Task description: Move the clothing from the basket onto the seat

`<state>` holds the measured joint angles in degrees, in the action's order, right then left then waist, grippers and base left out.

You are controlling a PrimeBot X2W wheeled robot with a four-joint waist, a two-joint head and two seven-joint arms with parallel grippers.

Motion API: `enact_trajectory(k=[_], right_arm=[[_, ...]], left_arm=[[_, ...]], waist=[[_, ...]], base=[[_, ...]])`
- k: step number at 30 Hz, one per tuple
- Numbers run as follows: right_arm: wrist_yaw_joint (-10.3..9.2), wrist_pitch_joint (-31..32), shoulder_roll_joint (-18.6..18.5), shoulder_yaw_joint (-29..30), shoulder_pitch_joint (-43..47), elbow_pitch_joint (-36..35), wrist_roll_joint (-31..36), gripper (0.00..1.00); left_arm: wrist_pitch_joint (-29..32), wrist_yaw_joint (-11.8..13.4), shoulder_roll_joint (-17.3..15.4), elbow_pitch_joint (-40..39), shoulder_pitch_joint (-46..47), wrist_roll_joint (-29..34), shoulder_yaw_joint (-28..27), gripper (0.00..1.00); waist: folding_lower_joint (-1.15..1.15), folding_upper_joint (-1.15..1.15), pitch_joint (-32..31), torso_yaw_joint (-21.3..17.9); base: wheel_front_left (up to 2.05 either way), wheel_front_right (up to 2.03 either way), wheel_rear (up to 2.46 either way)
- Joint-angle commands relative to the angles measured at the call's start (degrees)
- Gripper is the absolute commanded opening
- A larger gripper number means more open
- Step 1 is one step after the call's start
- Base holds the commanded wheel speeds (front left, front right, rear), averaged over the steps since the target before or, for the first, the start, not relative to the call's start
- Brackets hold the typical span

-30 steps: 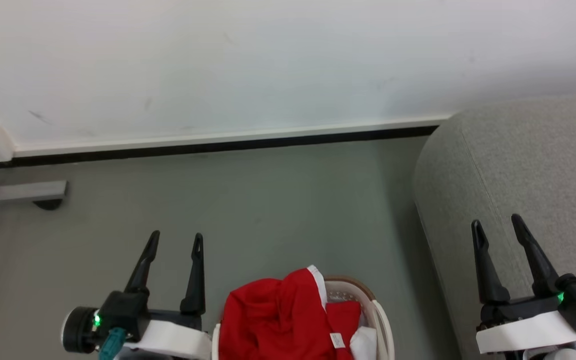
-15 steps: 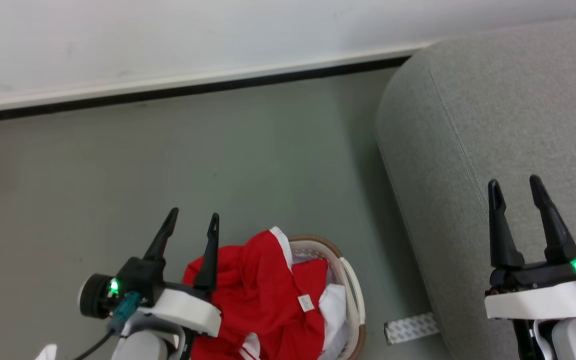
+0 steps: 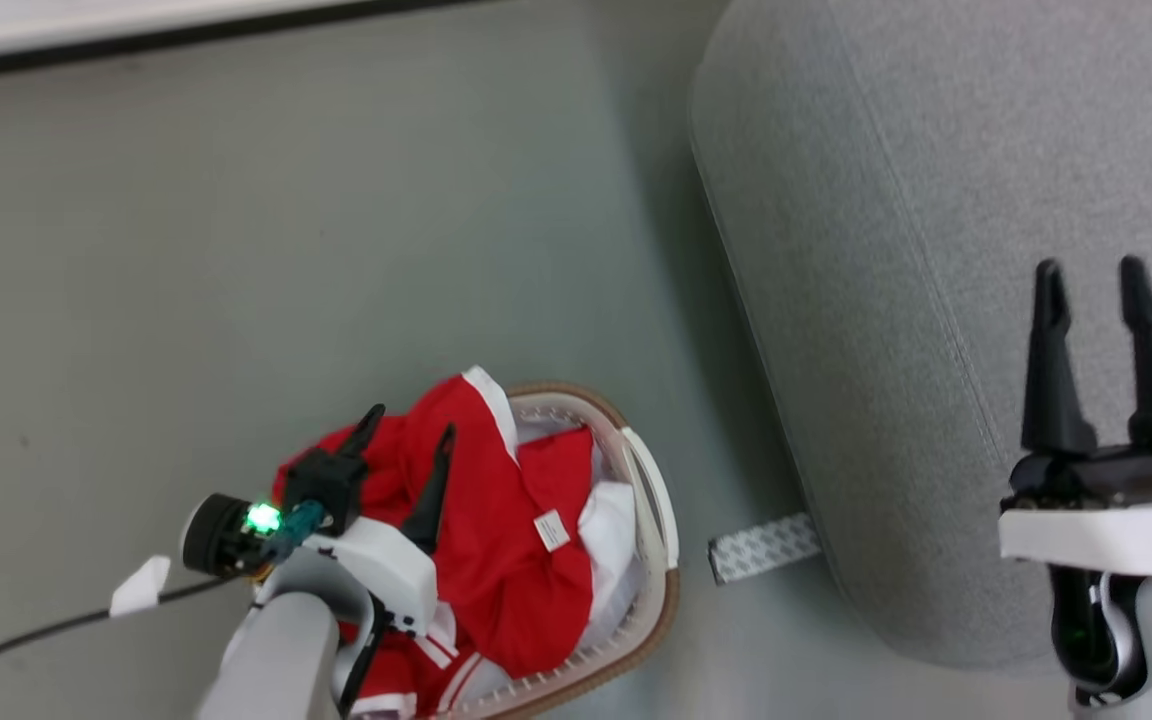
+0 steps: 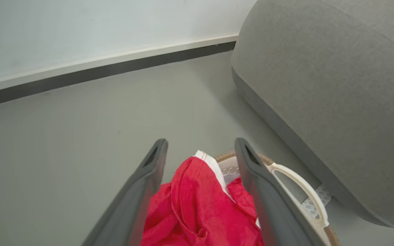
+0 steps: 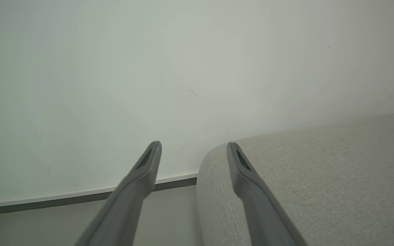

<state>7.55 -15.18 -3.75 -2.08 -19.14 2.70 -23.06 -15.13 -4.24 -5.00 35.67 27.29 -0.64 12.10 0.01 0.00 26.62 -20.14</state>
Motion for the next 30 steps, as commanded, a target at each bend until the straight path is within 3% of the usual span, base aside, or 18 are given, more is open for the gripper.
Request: enact_trajectory(k=[1, 8, 16, 30], right_arm=[[-0.12, 0.0, 0.1, 0.5, -1.2, -0.5, -0.5, 1.0], [-0.12, 0.0, 0.7, 1.6, -3.6, -2.1, -1.7, 1.0], [-0.12, 0.0, 0.9, 1.4, -4.7, -2.6, -4.6, 1.0], [-0.12, 0.1, 0.9, -0.3, -5.7, -1.8, -8.7, 1.0]], left_arm=[[0.0, -0.3, -0.8, 2.1, 1.5, 0.6, 0.4, 1.0], [1.8, -0.8, -1.0, 14.4, 7.5, 0.4, 1.4, 1.0], [5.4, 0.3, -2.2, 25.7, 12.4, -0.6, 0.7, 1.0], [7.8, 2.0, -3.3, 34.9, 19.2, -0.1, 2.5, 1.0]], waist=[[-0.01, 0.0, 3.0, -1.4], [-0.01, 0.0, 7.8, -3.5], [-0.01, 0.0, 12.0, -6.6], [-0.01, 0.0, 15.8, -10.1]], base=[[0.0, 0.0, 0.0], [0.0, 0.0, 0.0], [0.0, 0.0, 0.0], [0.0, 0.0, 0.0]])
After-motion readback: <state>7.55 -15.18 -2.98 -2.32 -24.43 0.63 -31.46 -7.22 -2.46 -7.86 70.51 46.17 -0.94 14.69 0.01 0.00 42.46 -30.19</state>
